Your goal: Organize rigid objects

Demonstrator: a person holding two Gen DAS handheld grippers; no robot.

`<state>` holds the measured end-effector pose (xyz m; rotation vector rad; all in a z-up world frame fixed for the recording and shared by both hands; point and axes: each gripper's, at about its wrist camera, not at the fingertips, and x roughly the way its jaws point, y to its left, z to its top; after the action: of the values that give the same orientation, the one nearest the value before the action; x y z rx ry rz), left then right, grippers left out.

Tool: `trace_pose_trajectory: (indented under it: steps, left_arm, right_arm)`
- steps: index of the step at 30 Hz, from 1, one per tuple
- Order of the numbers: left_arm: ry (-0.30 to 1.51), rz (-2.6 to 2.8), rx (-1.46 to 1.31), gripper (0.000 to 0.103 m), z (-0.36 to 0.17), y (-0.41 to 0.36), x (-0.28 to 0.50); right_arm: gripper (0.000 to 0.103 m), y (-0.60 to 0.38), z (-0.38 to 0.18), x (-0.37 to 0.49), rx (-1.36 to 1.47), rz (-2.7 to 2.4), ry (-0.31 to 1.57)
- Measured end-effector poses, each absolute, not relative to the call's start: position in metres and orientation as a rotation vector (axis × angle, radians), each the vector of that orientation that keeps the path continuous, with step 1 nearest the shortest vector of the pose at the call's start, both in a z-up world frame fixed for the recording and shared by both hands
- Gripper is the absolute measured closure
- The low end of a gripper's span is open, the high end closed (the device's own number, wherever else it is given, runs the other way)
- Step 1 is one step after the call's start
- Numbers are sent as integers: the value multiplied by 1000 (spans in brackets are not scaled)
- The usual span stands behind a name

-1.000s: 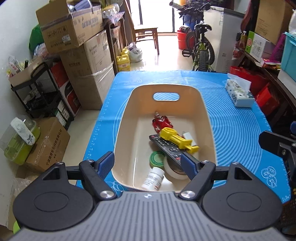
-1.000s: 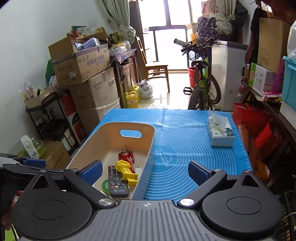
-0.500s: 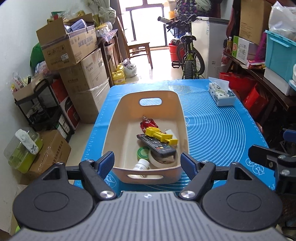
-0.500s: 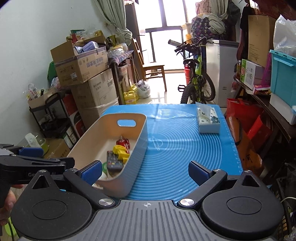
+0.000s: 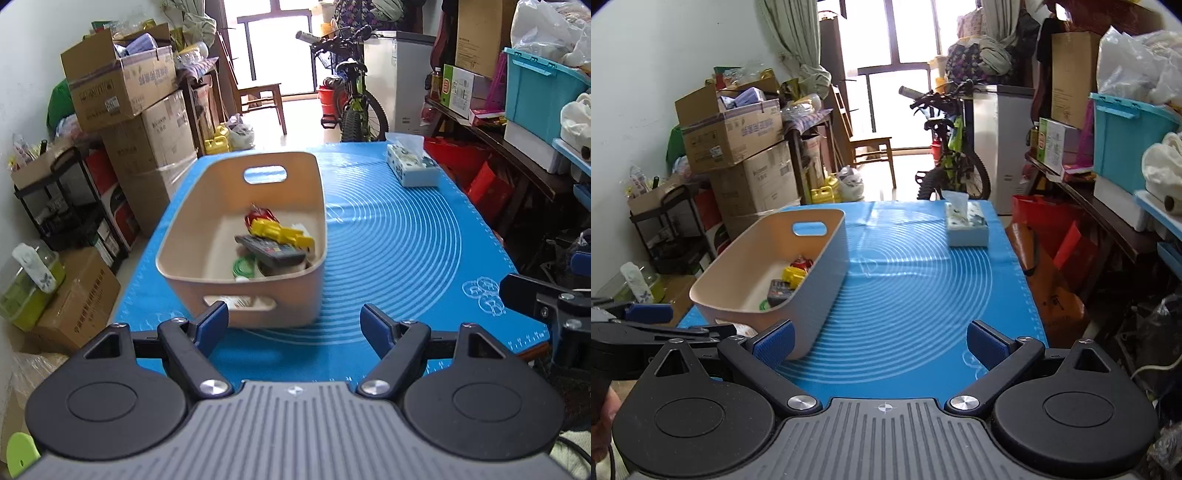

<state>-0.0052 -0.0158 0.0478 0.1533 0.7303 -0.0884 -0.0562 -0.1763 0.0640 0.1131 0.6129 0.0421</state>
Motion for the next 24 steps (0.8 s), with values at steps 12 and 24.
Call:
trace_pose_trajectory:
  steps: [12,24]
  left_arm:
    - [722,-46,133,24,28,-19,-22]
    - [707,-52,113,24,15,-18,-28]
  right_arm:
    - [4,-162,41,-74,46,41,591]
    - [4,-156,25,-82,34,31,589]
